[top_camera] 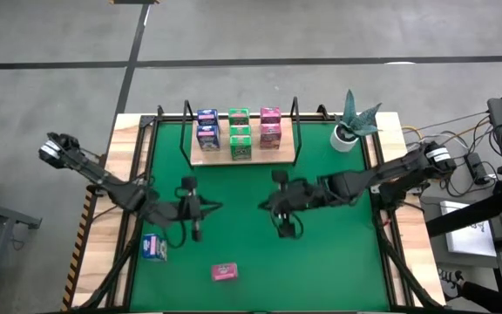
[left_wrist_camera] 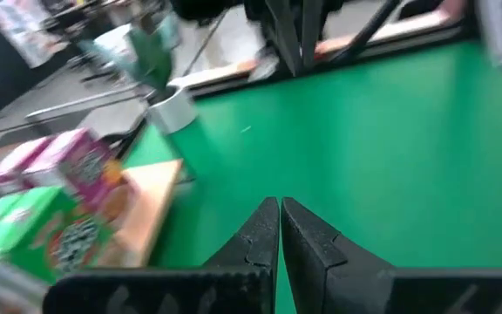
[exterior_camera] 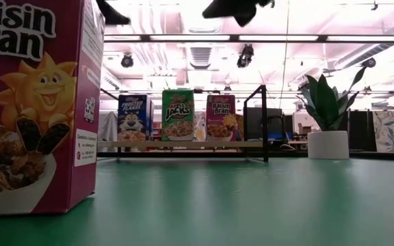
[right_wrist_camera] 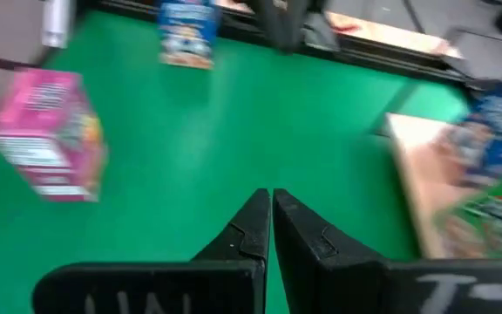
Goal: Stack cereal on shelf
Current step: Put the pink cereal box aligned with the other pink cereal boxes on the shelf
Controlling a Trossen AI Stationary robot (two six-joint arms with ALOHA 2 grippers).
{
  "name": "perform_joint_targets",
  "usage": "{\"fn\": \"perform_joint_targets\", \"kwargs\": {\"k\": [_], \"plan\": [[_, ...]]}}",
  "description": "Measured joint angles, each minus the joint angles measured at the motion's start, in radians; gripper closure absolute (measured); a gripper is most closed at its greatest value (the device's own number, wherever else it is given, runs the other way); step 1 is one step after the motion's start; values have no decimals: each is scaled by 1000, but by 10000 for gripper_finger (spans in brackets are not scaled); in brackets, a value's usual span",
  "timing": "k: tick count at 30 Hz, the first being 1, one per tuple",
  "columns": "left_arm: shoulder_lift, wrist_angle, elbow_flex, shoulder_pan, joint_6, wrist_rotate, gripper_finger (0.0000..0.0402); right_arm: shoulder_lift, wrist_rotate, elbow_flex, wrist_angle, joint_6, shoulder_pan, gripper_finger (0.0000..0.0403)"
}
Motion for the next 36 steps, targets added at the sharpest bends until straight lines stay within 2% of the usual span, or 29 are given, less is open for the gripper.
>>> {"fn": "perform_joint_targets", "kwargs": {"k": [7, 16, 23, 31, 36], "plan": [[3, 108, 0, -107, -20, 1, 402, 81, 3, 0, 218, 36, 148, 394], [7, 150, 0, -115, -16, 0, 402, 217, 3, 0, 505, -14, 206, 394], [7, 153, 0, -115, -9, -9, 402, 312, 2, 66, 512, 42, 212, 394], [7, 155, 0, -115, -16, -10, 402, 452, 3, 201, 463, -8, 258, 394], [6, 161, 0, -115, -19, -9, 402, 519, 3, 279, 429, 23, 259, 389]]}}
